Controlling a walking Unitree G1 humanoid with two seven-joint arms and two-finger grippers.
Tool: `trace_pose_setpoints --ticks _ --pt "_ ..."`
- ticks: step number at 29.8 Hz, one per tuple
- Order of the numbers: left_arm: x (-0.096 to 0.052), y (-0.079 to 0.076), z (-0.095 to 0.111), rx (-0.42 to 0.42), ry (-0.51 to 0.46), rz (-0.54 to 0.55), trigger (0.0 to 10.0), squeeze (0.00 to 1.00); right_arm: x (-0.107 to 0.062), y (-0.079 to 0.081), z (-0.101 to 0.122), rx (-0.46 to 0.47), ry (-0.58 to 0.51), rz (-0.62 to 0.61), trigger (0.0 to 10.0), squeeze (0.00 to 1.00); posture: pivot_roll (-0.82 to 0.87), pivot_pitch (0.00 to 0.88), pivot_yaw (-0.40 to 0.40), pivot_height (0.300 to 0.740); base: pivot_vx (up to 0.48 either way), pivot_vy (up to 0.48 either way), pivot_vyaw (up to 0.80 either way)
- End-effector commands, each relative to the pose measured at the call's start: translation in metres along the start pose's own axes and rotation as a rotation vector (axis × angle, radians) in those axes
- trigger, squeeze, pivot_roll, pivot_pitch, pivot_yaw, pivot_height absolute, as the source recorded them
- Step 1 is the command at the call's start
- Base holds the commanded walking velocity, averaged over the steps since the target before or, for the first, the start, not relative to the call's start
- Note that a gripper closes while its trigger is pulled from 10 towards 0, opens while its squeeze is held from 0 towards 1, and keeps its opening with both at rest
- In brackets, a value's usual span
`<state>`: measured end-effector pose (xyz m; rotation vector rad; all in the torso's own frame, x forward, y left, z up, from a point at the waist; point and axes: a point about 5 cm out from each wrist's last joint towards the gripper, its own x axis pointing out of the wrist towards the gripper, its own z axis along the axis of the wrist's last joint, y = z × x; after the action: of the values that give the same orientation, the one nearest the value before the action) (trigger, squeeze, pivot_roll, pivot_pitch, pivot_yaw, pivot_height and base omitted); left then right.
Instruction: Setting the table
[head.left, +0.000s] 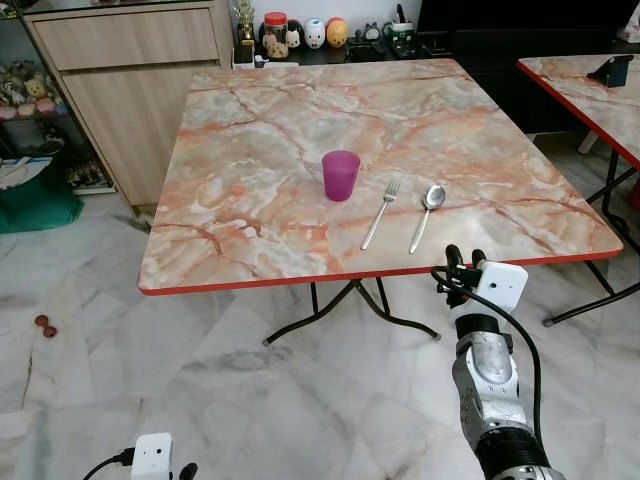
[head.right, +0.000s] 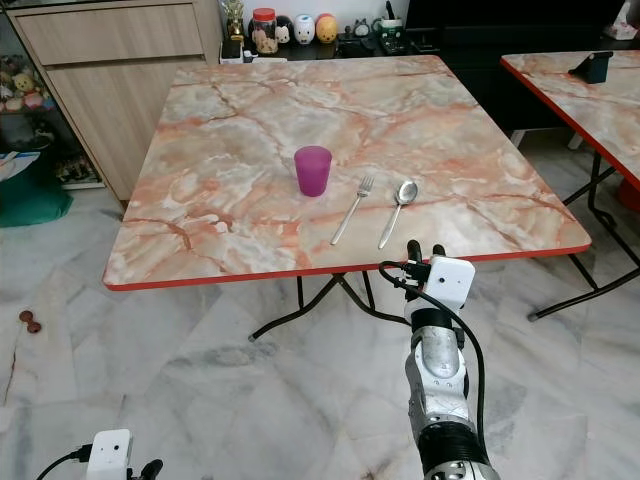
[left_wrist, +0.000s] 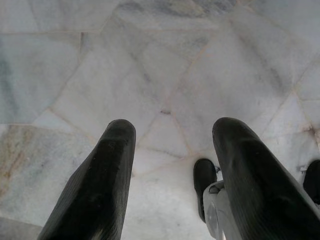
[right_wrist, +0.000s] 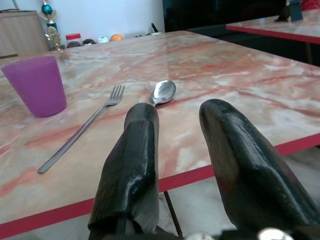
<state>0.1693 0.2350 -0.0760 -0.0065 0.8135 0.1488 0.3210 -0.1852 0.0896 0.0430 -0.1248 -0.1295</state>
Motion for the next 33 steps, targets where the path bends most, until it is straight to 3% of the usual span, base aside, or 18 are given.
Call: trace_pose_setpoints --ticks 1,5,33 --pt "-0.001 0.001 -0.002 -0.010 0.000 0.009 10.0 0.00 -0.001 0.003 0.002 -0.009 -0.011 0.032 10.0 0.00 -0.02 0.000 0.051 0.740 0.000 0.000 0.80" --pt "0.000 -0.001 0.000 -0.012 -0.010 0.008 10.0 0.00 -0.002 0.004 0.001 -0.015 -0.009 0.037 10.0 0.00 -0.02 0.000 0.050 0.740 0.261 0.000 0.80" --pt "0.003 -0.011 0.011 -0.006 -0.066 -0.020 10.0 0.00 -0.002 0.000 0.002 0.017 -0.011 0.021 10.0 0.00 -0.03 0.000 0.048 0.740 0.301 0.000 0.00"
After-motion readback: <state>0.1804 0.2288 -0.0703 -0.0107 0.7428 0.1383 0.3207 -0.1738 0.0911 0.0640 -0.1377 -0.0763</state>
